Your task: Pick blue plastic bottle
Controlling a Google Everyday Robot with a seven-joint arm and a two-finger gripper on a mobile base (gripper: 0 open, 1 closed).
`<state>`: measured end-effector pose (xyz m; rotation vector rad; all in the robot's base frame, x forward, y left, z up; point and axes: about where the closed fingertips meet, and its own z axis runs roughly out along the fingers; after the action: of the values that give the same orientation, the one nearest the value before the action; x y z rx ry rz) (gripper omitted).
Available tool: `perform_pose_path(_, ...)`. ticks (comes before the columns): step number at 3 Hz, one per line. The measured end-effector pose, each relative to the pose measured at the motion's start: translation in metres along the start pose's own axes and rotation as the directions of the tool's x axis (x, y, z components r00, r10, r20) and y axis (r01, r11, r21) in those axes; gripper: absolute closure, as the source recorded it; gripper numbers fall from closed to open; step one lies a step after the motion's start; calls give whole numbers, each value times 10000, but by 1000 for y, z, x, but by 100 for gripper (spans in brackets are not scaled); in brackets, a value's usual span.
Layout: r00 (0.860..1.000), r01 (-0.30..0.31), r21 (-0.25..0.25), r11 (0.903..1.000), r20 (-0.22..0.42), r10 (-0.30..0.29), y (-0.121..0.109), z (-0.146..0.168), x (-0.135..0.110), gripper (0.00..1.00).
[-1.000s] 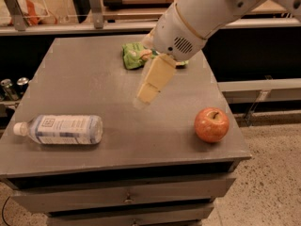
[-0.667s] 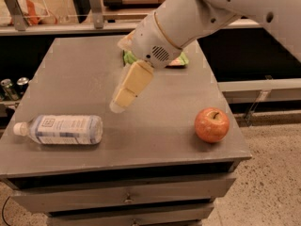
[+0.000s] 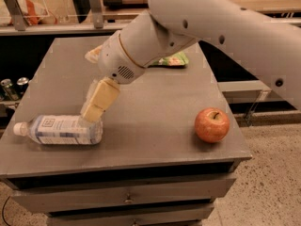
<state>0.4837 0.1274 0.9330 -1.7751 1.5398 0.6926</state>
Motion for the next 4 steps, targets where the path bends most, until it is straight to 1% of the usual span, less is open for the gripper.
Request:
perform_pose_path(1,9992,113,-343,9993,-383,-126,6,31,-1,0)
perform_pose_path(2,9961,47,-535,9986,-876,-93,14,55,1,0)
perform_pose_path(3,9931,-190,-699,9974,-1169,107,21,74,8,0)
perform_pose_path(4,9914,-384,-836,9958,-1282,274,27,89,14,0)
